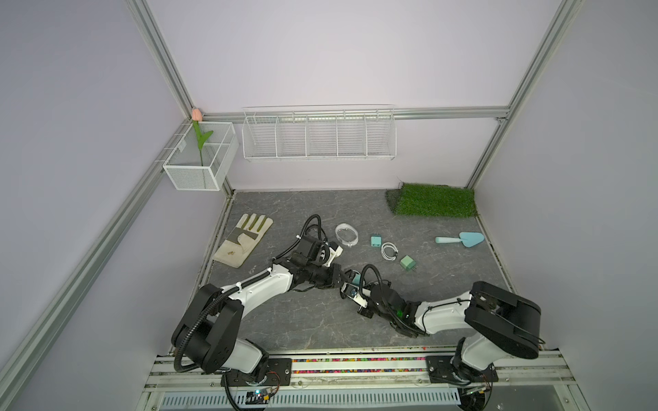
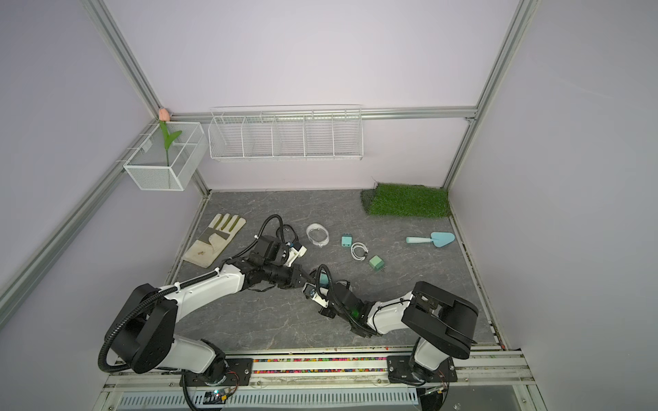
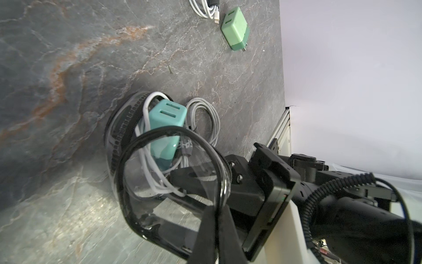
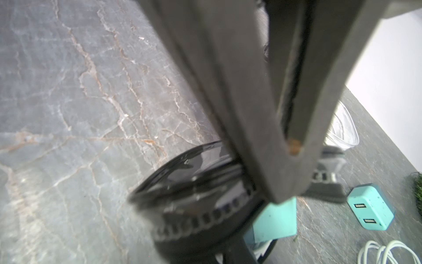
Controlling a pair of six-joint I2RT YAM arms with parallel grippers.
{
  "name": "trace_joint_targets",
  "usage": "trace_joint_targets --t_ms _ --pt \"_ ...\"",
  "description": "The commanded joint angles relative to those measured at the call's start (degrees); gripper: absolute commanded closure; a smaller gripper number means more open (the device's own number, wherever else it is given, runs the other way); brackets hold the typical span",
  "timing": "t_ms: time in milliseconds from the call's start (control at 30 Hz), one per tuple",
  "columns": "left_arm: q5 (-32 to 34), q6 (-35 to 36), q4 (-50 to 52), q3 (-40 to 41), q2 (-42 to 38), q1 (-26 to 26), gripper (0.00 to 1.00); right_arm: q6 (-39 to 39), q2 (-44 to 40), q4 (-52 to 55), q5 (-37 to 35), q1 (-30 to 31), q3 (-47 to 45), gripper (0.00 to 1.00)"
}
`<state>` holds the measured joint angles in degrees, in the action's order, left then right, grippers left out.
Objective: Pack away charging kits
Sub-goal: Place the storage bag at the center of the board.
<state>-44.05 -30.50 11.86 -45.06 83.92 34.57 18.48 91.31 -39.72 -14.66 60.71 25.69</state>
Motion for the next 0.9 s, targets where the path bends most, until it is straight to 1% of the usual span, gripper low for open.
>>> trace_joint_targets --t_ms 0,100,133,167,233,300,467,567,767,867 --pt "-2.2 -0.7 -1.5 0.6 -0.5 0.5 1.00 -1.5 0.6 2.3 1.7 -0.6 0.9 0.83" --pt "-3.6 -2.0 -3.5 0.9 -0.2 0.5 1.00 -1.9 2.9 3.3 2.3 -0.5 2.4 0.81" --pt "-3.9 -2.5 -4.2 1.0 0.1 0.5 1.00 -2.2 3.5 3.7 2.4 -0.6 2.9 0.79" --pt "-4.3 -2.8 -4.7 1.1 0.3 0.5 1.00 -2.4 4.2 3.9 2.4 -0.6 3.3 0.74" --pt "-4.0 -3.3 -5.1 0.9 0.9 0.5 1.00 -2.8 4.7 4.2 2.5 -0.5 3.9 0.73" --pt "-3.7 -4.0 -5.8 0.8 1.5 0.5 1.00 -3.1 3.9 4.5 3.1 -0.6 3.8 0.68" --pt "-3.8 -5.6 -7.9 0.8 3.4 0.5 1.00 -4.3 -1.6 7.3 5.2 -0.6 3.2 0.66" --pt "-2.6 -5.8 -7.4 0.5 3.8 0.5 1.00 -5.1 -5.8 9.9 6.4 -0.6 2.8 0.63" --pt "-1.8 -5.9 -7.0 0.6 3.8 0.5 1.00 -6.7 -13.1 13.1 6.8 -0.7 0.3 0.58" --pt "-1.5 -6.1 -6.9 0.8 3.5 0.5 1.00 -9.2 -16.0 13.0 6.5 -1.0 -1.3 0.56"
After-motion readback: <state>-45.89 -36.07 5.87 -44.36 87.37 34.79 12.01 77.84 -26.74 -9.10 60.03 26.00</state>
